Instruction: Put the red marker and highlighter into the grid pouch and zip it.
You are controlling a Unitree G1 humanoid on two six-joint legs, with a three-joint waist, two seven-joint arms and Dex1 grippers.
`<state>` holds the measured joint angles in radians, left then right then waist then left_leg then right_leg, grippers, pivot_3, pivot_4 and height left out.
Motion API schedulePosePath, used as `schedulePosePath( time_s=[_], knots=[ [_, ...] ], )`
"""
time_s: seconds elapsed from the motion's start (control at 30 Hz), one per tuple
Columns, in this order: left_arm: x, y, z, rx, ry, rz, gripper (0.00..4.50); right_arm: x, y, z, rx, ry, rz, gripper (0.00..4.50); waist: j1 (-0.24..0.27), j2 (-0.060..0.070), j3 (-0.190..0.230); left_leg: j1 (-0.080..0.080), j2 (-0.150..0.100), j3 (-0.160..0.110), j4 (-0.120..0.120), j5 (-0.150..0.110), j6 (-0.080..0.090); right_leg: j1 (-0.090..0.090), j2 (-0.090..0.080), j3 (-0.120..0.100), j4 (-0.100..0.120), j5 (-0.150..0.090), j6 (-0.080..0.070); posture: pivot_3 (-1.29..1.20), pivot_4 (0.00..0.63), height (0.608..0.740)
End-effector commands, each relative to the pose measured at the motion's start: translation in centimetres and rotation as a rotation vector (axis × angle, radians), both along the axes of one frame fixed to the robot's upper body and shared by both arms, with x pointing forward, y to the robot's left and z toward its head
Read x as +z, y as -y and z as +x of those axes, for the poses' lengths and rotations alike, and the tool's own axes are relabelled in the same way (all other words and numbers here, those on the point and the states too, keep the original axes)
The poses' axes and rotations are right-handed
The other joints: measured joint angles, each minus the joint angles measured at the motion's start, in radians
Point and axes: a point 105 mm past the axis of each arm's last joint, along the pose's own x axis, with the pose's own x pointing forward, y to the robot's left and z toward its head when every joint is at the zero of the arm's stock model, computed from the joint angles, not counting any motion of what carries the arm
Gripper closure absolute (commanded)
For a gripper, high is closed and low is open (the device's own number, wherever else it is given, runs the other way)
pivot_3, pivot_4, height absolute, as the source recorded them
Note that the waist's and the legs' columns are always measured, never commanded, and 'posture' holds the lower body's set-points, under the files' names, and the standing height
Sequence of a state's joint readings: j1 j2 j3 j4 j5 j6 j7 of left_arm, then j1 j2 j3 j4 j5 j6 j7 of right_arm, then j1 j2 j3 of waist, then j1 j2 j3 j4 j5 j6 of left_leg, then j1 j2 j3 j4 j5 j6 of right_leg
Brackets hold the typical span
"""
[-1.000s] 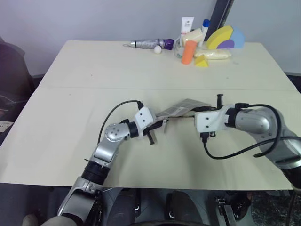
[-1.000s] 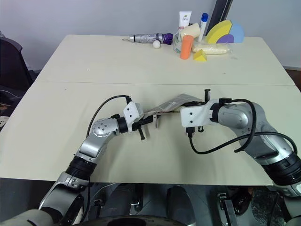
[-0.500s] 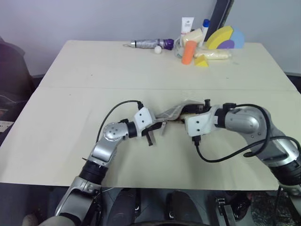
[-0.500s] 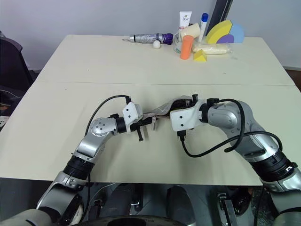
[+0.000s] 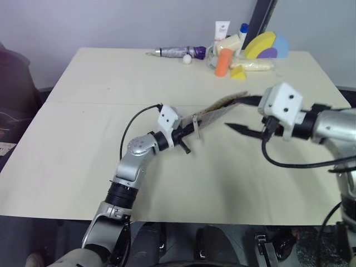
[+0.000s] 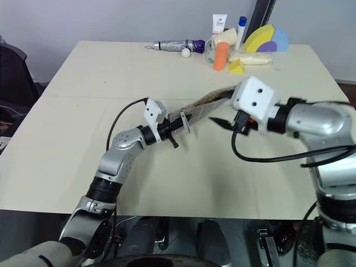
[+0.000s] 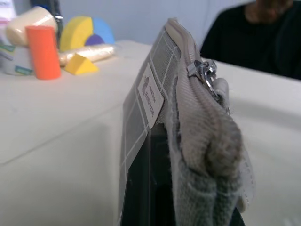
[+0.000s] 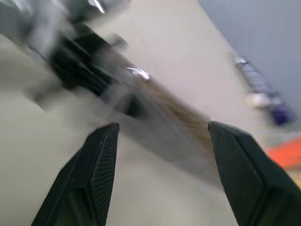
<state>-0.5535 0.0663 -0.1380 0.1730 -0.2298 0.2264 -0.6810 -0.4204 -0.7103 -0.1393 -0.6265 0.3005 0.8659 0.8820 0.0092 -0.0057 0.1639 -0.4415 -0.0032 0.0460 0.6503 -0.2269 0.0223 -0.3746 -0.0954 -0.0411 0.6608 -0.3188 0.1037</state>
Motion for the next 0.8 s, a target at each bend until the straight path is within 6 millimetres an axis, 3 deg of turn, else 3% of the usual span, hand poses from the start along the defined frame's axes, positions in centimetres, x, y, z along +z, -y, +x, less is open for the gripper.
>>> schedulePosePath(
  time_s=[0.03,0.17,0.37,0.47,0.6,0.8],
  knots=[
    [1.3,0.6,0.2,0.000,0.031,-0.035,4.50,-0.9,-0.4,1.1,-0.129,-0.068,0.157,1.39,0.001,0.001,0.000,0.000,0.000,0.000,0.000,0.000,0.000,0.000,0.000,0.000,0.000,0.000,0.000,0.00,0.150,0.740],
    [1.3,1.3,0.2,0.004,0.025,-0.043,4.50,-2.7,-1.6,1.9,-0.197,-0.186,0.324,1.39,0.002,0.001,0.000,-0.001,-0.001,0.000,0.000,0.000,0.000,-0.002,0.000,0.000,0.001,0.000,0.000,0.00,0.150,0.740],
    [1.1,1.5,0.4,0.031,0.027,-0.038,4.50,-4.3,-3.5,2.1,-0.199,-0.281,0.397,1.39,0.003,0.001,0.000,-0.001,-0.001,0.000,0.000,0.000,0.000,-0.001,0.000,0.000,0.001,0.000,0.000,0.00,0.150,0.740],
    [1.0,1.6,0.4,0.035,0.029,-0.038,4.50,-4.9,-3.9,2.5,-0.213,-0.303,0.397,2.30,0.001,0.001,0.000,-0.001,-0.001,0.000,-0.001,0.000,0.000,-0.002,0.000,0.000,0.001,0.000,0.000,0.00,0.150,0.740],
    [1.0,1.6,0.3,0.038,0.030,-0.039,4.50,-5.0,-4.0,2.7,-0.219,-0.311,0.402,4.37,0.002,0.001,0.000,-0.001,-0.001,0.001,-0.001,0.000,0.000,-0.002,0.001,0.000,0.001,0.000,0.000,0.00,0.150,0.740],
    [0.9,1.3,0.4,0.052,0.028,-0.042,4.50,-4.4,-3.5,3.0,-0.224,-0.287,0.399,4.45,0.002,0.001,0.000,-0.001,-0.001,0.001,-0.001,0.000,0.000,-0.002,0.001,0.000,0.001,0.000,0.000,0.00,0.150,0.740]
  ],
)
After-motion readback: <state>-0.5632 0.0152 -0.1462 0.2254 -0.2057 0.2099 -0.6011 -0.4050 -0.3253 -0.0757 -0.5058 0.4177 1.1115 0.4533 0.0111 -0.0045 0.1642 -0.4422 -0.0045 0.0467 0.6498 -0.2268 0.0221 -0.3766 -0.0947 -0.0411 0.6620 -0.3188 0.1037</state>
